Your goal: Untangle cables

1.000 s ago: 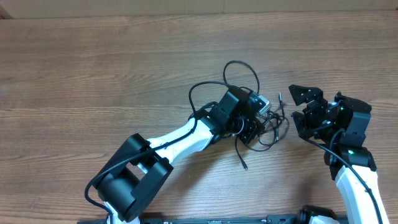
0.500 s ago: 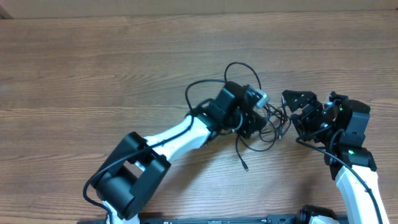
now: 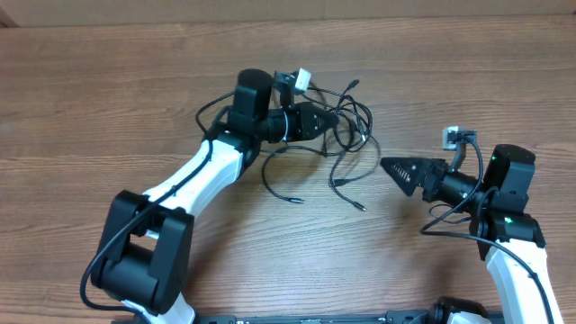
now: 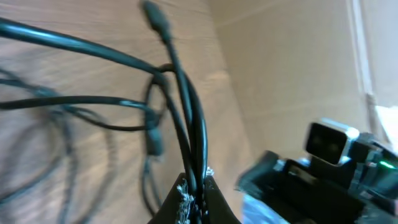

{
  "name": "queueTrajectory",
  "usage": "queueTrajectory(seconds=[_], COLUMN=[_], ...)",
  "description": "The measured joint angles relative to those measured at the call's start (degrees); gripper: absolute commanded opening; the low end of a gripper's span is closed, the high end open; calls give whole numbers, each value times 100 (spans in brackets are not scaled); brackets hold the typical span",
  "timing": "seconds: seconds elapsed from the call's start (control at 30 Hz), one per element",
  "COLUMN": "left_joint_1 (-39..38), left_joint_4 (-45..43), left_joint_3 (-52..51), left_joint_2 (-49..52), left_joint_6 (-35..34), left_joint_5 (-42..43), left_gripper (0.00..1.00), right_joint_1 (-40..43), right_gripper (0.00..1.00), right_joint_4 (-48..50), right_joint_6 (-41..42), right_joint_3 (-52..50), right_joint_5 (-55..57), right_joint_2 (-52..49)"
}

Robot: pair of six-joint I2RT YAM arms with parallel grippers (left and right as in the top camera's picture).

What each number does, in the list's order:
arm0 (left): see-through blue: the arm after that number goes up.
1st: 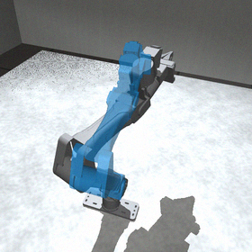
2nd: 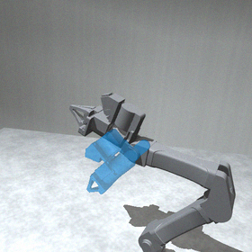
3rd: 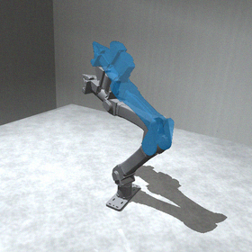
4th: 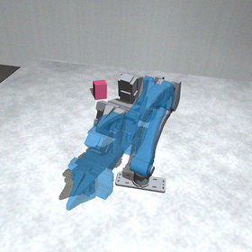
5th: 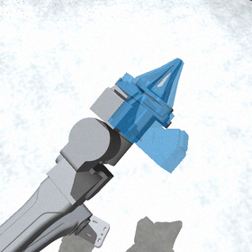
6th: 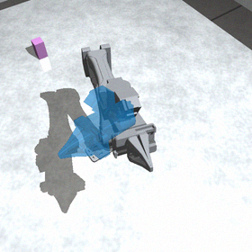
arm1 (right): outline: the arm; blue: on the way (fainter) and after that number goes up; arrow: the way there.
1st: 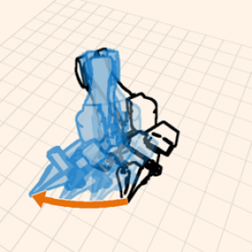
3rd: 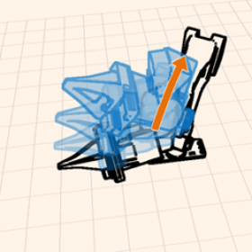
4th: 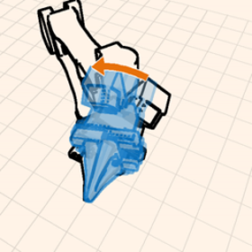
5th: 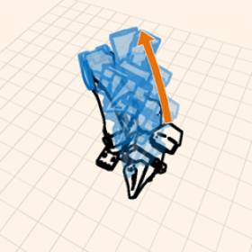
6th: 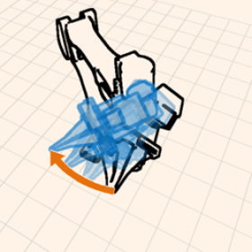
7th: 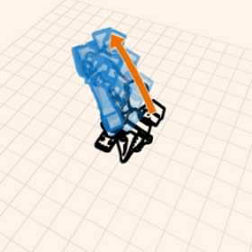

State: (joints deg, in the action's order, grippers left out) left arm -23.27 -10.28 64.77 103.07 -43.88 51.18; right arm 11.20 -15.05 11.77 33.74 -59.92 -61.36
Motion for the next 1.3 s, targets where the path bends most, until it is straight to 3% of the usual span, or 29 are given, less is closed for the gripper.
queueTrajectory(seconds=[0.23, 0.4, 0.73, 1.03, 1.2, 1.3], left_joint_1=[-251, -417, -424, -540, -678, -715], left_joint_4=[-308, -417, -1051, -1084, -1099, -1115], left_joint_3=[0, 0, 0, 0, 0, 0], left_joint_2=[-22, -22, -22, -22, -22, -22], left_joint_6=[-479, -863, -1679, -2208, -2398, -2492], left_joint_5=[476, 675, 1099, 1056, 966, 960], left_gripper=[4, 4, 4, 4, 4, 4], right_joint_1=[-201, -348, -348, -426, -531, -535], right_gripper=[100, 87, 83, 81, 62, 59], right_joint_4=[4, 103, 153, 153, 151, 153], right_joint_6=[-1150, -1821, -2168, -2260, -2352, -2371], right_joint_3=[0, 0, 0, 0, 0, 0], right_joint_5=[-675, -765, -367, -376, -369, -348], right_joint_2=[0, 0, 0, 0, 0, 0])
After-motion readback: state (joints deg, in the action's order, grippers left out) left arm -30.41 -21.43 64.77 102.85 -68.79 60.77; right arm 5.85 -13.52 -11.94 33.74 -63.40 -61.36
